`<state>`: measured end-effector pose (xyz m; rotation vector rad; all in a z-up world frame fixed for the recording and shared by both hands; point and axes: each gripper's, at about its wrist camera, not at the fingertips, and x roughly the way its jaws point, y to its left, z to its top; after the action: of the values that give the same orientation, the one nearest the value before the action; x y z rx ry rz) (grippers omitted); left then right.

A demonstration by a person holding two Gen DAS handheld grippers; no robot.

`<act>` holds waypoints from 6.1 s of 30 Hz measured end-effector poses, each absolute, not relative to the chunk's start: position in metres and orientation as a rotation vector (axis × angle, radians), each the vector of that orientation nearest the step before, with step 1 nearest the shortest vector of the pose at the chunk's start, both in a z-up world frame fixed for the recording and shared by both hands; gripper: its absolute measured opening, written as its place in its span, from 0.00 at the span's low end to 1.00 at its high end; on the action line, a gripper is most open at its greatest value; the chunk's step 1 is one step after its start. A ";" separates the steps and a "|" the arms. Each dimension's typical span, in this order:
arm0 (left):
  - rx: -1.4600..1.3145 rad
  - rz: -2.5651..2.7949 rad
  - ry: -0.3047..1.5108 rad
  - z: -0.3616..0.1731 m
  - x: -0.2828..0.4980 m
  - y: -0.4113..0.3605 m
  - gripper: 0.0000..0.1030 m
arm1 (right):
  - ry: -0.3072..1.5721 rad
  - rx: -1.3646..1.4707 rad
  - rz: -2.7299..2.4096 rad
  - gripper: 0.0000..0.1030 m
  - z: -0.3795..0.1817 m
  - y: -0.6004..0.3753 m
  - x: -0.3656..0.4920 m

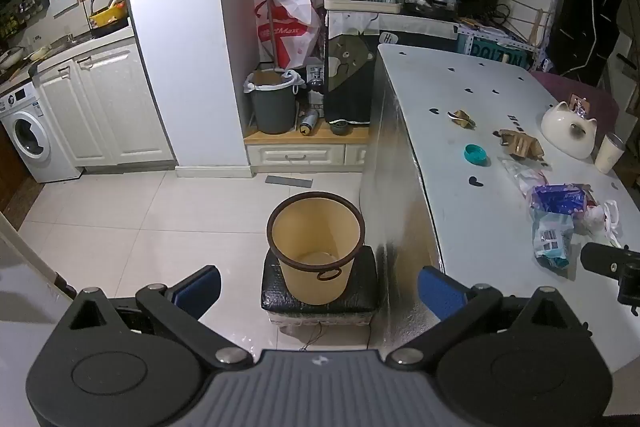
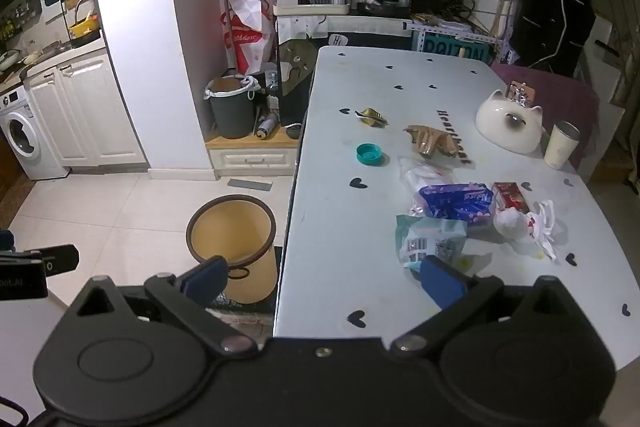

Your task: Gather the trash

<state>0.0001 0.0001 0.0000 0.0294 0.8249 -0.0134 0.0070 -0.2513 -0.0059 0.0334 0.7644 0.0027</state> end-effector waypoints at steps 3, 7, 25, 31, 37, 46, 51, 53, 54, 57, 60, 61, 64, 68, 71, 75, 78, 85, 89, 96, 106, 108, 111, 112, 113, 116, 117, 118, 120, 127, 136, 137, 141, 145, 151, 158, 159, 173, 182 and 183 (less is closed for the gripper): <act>0.033 -0.011 0.823 0.000 0.000 0.000 1.00 | 0.763 0.033 0.003 1.00 -0.006 -0.252 0.007; 0.032 -0.013 0.823 0.000 0.000 0.000 1.00 | 0.762 0.035 0.004 1.00 -0.006 -0.252 0.007; 0.033 -0.013 0.817 0.000 0.001 0.000 1.00 | 0.758 0.037 0.005 1.00 -0.005 -0.254 0.008; 0.033 -0.013 0.815 0.000 0.000 0.000 1.00 | 0.756 0.038 0.004 1.00 -0.004 -0.254 0.008; 0.033 -0.012 0.814 0.000 0.000 0.000 1.00 | 0.756 0.038 0.005 1.00 -0.004 -0.254 0.008; 0.033 -0.013 0.812 0.000 0.000 0.000 1.00 | 0.755 0.038 0.005 1.00 -0.004 -0.255 0.008; 0.034 -0.012 0.811 0.000 0.000 0.000 1.00 | 0.754 0.038 0.005 1.00 -0.004 -0.255 0.007; 0.033 -0.012 0.812 0.000 0.000 0.000 1.00 | 0.754 0.038 0.005 1.00 -0.004 -0.255 0.007; 0.033 -0.012 0.811 0.000 0.000 0.000 1.00 | 0.753 0.038 0.005 1.00 -0.004 -0.255 0.007; 0.033 -0.013 0.811 0.000 0.000 0.000 1.00 | 0.753 0.039 0.005 1.00 -0.004 -0.255 0.007; 0.033 -0.013 0.811 0.000 0.000 0.000 1.00 | 0.753 0.039 0.005 1.00 -0.004 -0.255 0.006; 0.033 -0.012 0.811 0.000 0.000 0.000 1.00 | 0.753 0.038 0.005 1.00 -0.004 -0.255 0.006; 0.033 -0.013 0.810 0.000 0.000 0.000 1.00 | 0.753 0.039 0.005 1.00 -0.004 -0.255 0.006; 0.034 -0.012 0.809 0.000 0.000 0.000 1.00 | 0.752 0.038 0.006 1.00 -0.004 -0.255 0.006; 0.034 -0.013 0.810 0.000 0.000 0.000 1.00 | 0.752 0.039 0.005 1.00 -0.003 -0.255 0.006; 0.034 -0.013 0.809 0.000 0.000 0.000 1.00 | 0.752 0.039 0.005 1.00 -0.004 -0.255 0.006; 0.034 -0.013 0.809 0.000 0.000 0.000 1.00 | 0.752 0.039 0.005 1.00 -0.004 -0.255 0.005; 0.033 -0.013 0.809 0.000 0.000 0.000 1.00 | 0.753 0.039 0.005 1.00 -0.004 -0.255 0.006; 0.033 -0.012 0.809 0.000 0.000 0.001 1.00 | 0.753 0.038 0.006 1.00 -0.004 -0.255 0.006; 0.034 -0.016 0.809 0.004 -0.001 -0.003 1.00 | 0.753 0.039 0.003 1.00 -0.006 -0.255 0.005; 0.062 -0.103 0.805 -0.002 0.023 -0.008 1.00 | 0.727 0.073 -0.058 1.00 -0.005 -0.252 0.003; 0.075 -0.134 0.802 -0.004 0.029 -0.010 1.00 | 0.720 0.087 -0.097 1.00 -0.006 -0.254 0.003; 0.097 -0.189 0.798 -0.006 0.038 -0.016 1.00 | 0.715 0.104 -0.149 1.00 -0.007 -0.259 0.000; 0.105 -0.208 0.798 -0.007 0.041 -0.019 1.00 | 0.715 0.108 -0.163 1.00 -0.008 -0.261 -0.001; 0.110 -0.223 0.800 -0.008 0.044 -0.022 1.00 | 0.715 0.116 -0.182 1.00 -0.009 -0.264 -0.002; 0.121 -0.269 0.805 -0.012 0.050 -0.035 1.00 | 0.715 0.136 -0.226 1.00 -0.010 -0.276 -0.006; 0.126 -0.283 0.808 -0.013 0.053 -0.040 1.00 | 0.717 0.143 -0.236 1.00 -0.011 -0.280 -0.007; 0.130 -0.296 0.809 -0.014 0.055 -0.047 1.00 | 0.718 0.153 -0.246 1.00 -0.012 -0.286 -0.007; 0.137 -0.324 0.808 -0.015 0.059 -0.060 1.00 | 0.718 0.177 -0.262 1.00 -0.014 -0.300 -0.006; 0.117 -0.331 0.820 -0.020 0.074 -0.117 1.00 | 0.719 0.193 -0.286 1.00 -0.023 -0.366 0.008; 0.103 -0.314 0.825 -0.025 0.101 -0.214 1.00 | 0.706 0.171 -0.299 1.00 -0.029 -0.473 0.042; 0.109 -0.309 0.830 -0.027 0.103 -0.225 1.00 | 0.708 0.177 -0.304 1.00 -0.031 -0.484 0.046; 0.130 -0.307 0.859 -0.035 0.109 -0.258 1.00 | 0.731 0.239 -0.325 1.00 -0.043 -0.530 0.069; 0.156 -0.299 0.899 -0.045 0.116 -0.279 1.00 | 0.756 0.344 -0.352 1.00 -0.060 -0.563 0.099; 0.178 -0.319 0.959 -0.059 0.121 -0.296 1.00 | 0.824 0.573 -0.365 0.95 -0.104 -0.587 0.151; 0.137 -0.342 1.022 -0.070 0.128 -0.301 1.00 | 0.949 0.759 -0.406 0.80 -0.162 -0.583 0.196; 0.129 -0.344 1.029 -0.071 0.129 -0.300 1.00 | 0.959 0.772 -0.410 0.80 -0.168 -0.582 0.199; 0.468 -0.670 0.838 -0.092 0.135 -0.348 1.00 | 1.090 0.732 -0.400 0.53 -0.196 -0.597 0.173; 0.821 -0.931 0.757 -0.141 0.123 -0.371 1.00 | 1.105 0.715 -0.434 0.51 -0.200 -0.620 0.127; 0.861 -0.949 0.751 -0.147 0.124 -0.372 1.00 | 1.099 0.708 -0.436 0.51 -0.199 -0.622 0.123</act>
<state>0.1241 -0.3722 -0.1475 0.8607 0.7506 -0.9489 0.1231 -0.6221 -0.1992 0.7084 1.0994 -0.4363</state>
